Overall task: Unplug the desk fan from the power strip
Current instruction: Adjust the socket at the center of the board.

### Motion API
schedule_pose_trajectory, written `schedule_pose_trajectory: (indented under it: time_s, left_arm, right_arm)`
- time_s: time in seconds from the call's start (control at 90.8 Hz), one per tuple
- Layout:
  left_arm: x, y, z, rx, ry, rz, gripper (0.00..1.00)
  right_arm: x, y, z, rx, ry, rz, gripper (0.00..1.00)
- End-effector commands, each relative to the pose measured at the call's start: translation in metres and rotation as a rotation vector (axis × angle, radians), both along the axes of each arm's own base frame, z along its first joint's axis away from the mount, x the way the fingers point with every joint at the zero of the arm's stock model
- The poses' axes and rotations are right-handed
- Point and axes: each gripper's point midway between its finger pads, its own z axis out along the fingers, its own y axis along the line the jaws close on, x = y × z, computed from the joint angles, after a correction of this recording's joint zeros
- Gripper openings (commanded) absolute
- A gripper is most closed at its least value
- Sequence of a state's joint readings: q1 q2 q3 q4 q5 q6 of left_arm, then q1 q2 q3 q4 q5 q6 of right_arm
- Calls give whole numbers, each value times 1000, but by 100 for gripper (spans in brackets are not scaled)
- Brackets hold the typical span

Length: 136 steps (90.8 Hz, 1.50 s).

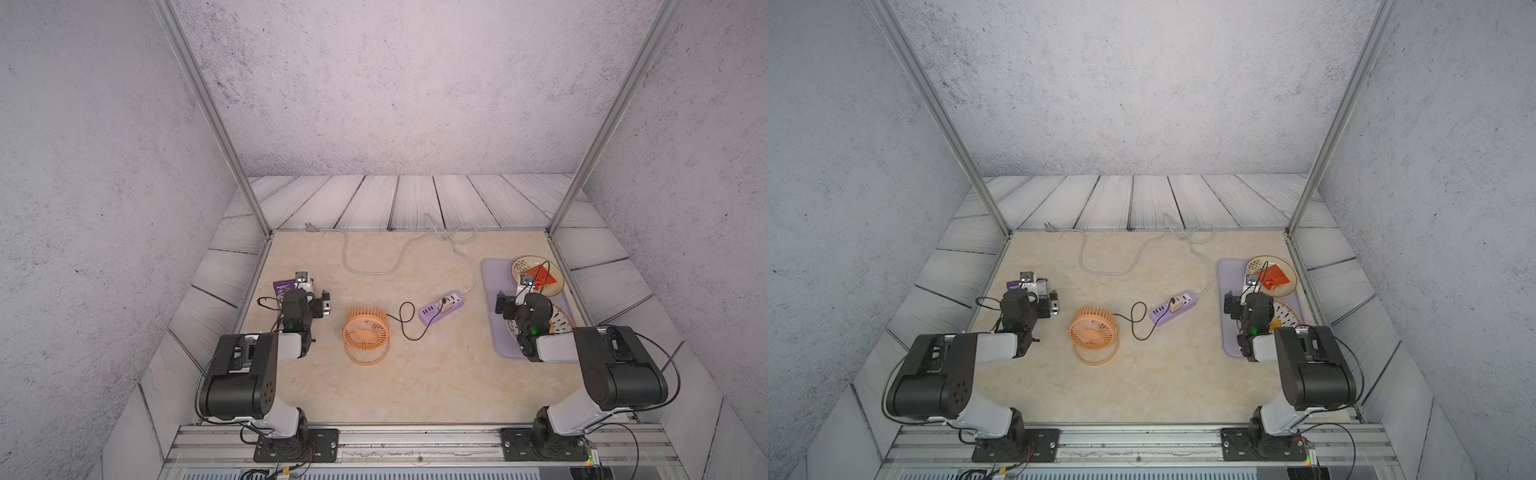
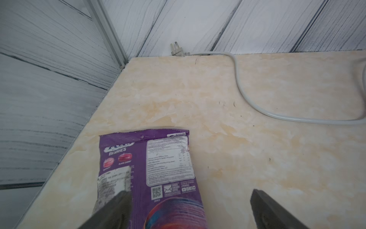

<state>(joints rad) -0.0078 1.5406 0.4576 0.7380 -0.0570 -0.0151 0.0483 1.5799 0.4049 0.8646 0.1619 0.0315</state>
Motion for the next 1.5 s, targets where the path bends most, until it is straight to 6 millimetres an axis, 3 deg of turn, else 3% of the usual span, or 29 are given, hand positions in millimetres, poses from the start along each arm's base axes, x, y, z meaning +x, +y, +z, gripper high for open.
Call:
schedule_pose_trajectory:
  time_s: [0.0, 0.727, 0.881, 1.079, 1.222, 1.31, 1.409, 1.486]
  left_arm:
    - [4, 0, 9, 8, -25, -3, 100]
    - [4, 1, 9, -11, -22, -5, 100]
    - [5, 3, 16, -12, 18, 11, 100]
    - [11, 16, 59, -19, 30, 98, 100]
    - [16, 5, 108, -145, -74, 71, 100]
    - [19, -1, 143, -330, -163, 91, 100]
    - [18, -4, 157, -545, -164, 143, 100]
    - [25, -33, 172, -579, -145, -30, 94]
  right_arm:
    - [5, 0, 9, 5, -27, 4, 99]
    - [5, 0, 10, 5, -29, 5, 99]
    - [4, -6, 16, 8, -31, -35, 99]
    - [-1, -1, 45, 2, -13, -3, 99]
    - [-4, -5, 82, 93, -62, -65, 99]
    - [-5, -2, 110, 247, -104, -97, 99]
    - [-24, -17, 114, 509, -45, -315, 99]
    - [-20, 6, 123, 572, -4, -183, 99]
